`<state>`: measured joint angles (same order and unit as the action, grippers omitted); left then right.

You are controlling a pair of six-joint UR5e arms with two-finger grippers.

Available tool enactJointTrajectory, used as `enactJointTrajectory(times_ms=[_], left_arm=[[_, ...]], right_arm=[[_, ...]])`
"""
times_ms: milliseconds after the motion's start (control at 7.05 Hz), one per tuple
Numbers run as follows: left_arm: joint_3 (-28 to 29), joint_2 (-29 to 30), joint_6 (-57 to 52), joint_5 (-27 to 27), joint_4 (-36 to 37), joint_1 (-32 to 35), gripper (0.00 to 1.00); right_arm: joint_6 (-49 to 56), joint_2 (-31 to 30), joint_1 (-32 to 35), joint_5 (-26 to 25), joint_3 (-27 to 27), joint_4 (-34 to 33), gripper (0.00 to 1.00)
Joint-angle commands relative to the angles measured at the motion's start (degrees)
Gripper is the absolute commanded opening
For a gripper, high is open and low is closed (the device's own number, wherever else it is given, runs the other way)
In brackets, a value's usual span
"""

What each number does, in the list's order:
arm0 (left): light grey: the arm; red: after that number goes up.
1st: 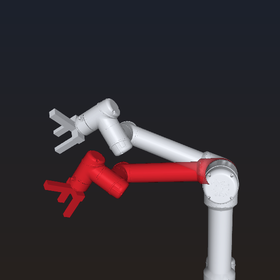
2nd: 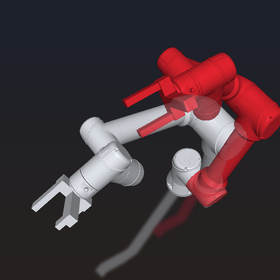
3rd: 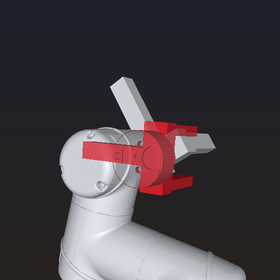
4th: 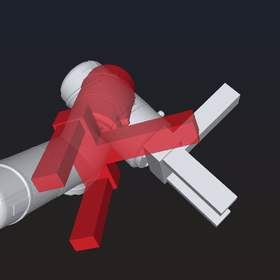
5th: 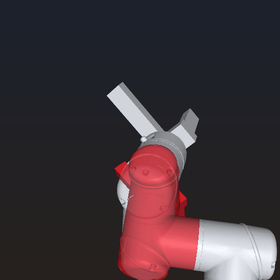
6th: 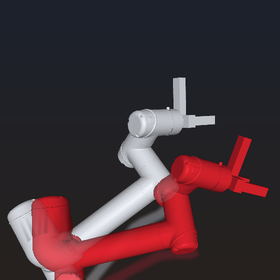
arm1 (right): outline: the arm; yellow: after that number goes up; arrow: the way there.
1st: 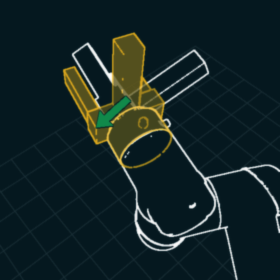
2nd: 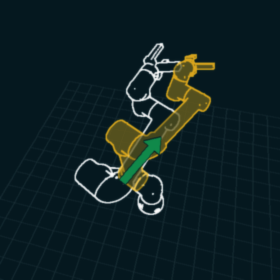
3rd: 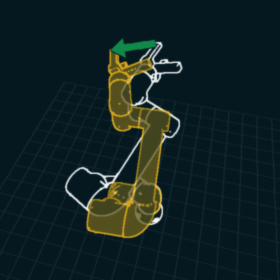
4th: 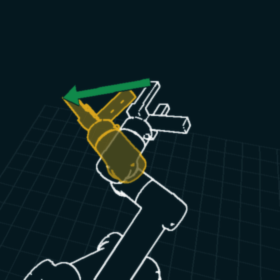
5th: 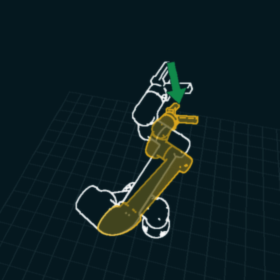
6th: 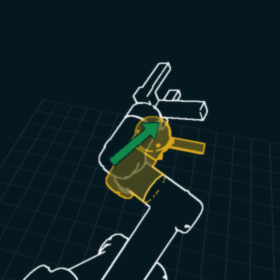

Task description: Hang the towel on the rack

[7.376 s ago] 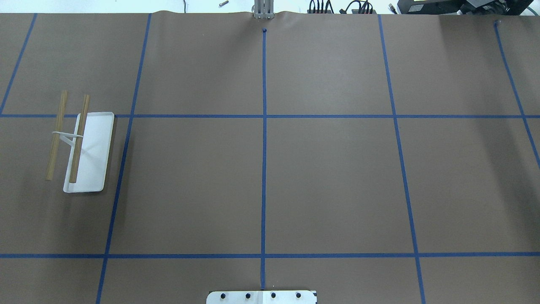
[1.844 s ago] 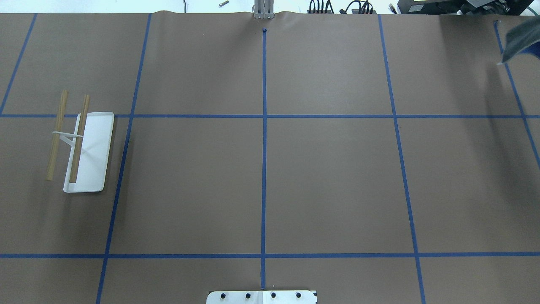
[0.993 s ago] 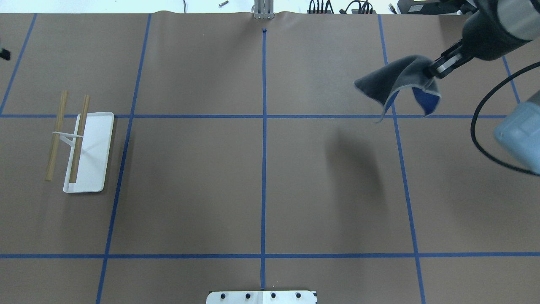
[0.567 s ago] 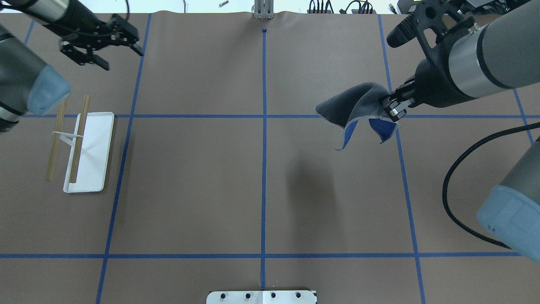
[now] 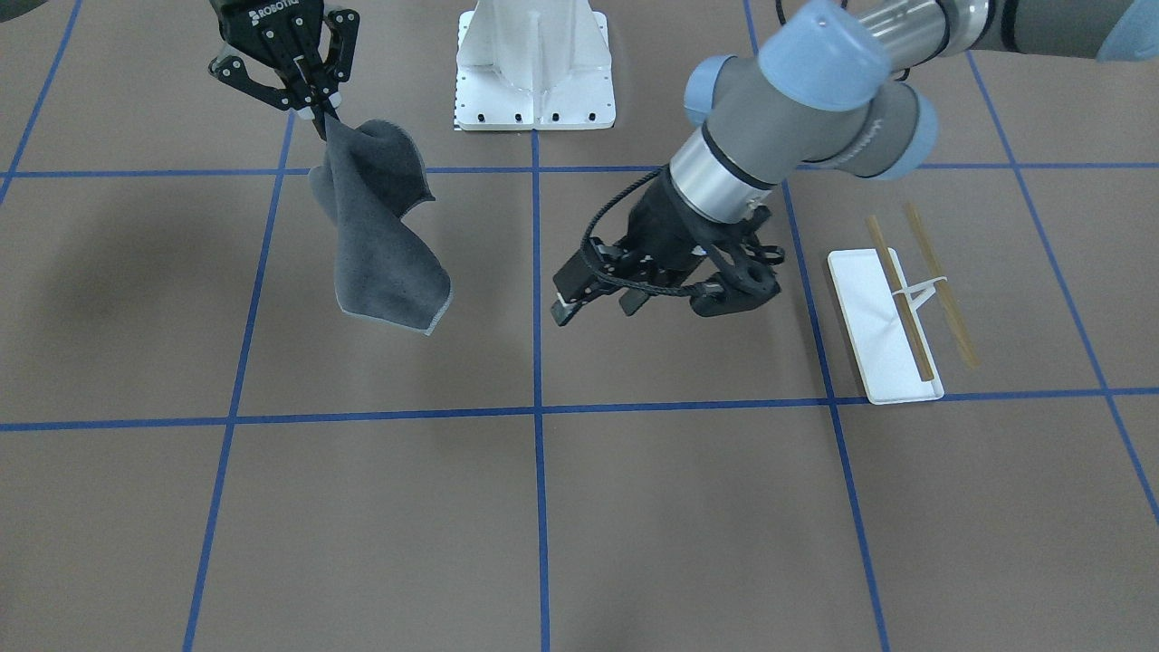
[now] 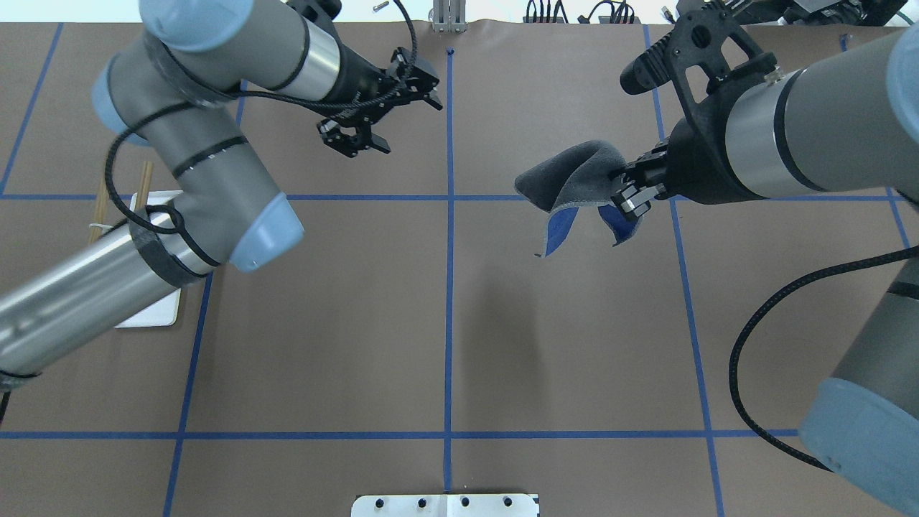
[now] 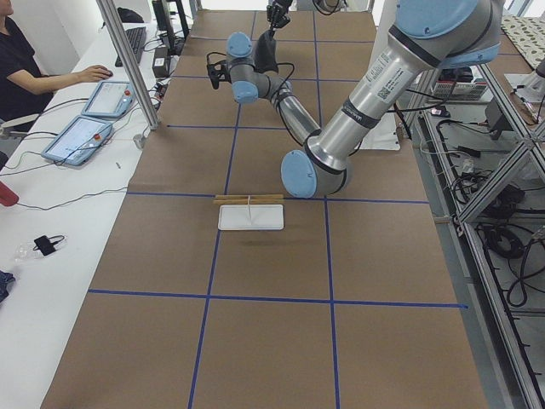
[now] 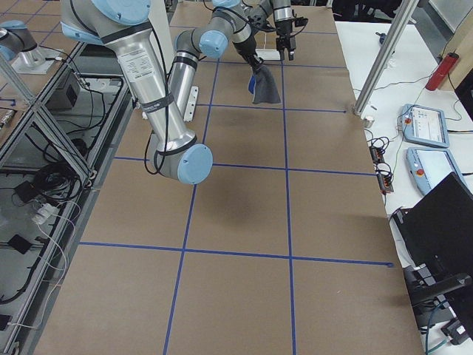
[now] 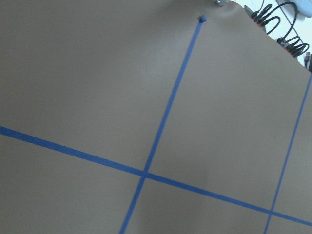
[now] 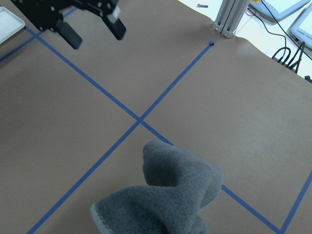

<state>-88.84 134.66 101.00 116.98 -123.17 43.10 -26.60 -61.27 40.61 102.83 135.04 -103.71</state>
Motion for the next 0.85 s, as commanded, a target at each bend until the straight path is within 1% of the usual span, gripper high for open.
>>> enactJointTrajectory(times_ms=[0,284,426,709], left_arm=[[0.69,2.88,6.81,-6.58,-2.95,-6.26,0.98],[0.77,5.60,10.34,-7.11,-3.04,-9.07,0.98],[0.95,6.40,10.44,-8.94,-2.95,-10.13,0.98],[3.31,8.50,10.44,-9.93,-3.04,-10.32,0.98]], right_arm=[[-0.38,0.36,-2.36,-4.10,1.18,0.00,0.00],[-0.38,0.28,-2.46,-4.83,1.19,0.00,0.00],[-0.38,0.28,-2.81,-5.53,1.19,0.00,0.00],[-0.38,0.28,-3.08,-5.62,1.54,0.00,0.00]])
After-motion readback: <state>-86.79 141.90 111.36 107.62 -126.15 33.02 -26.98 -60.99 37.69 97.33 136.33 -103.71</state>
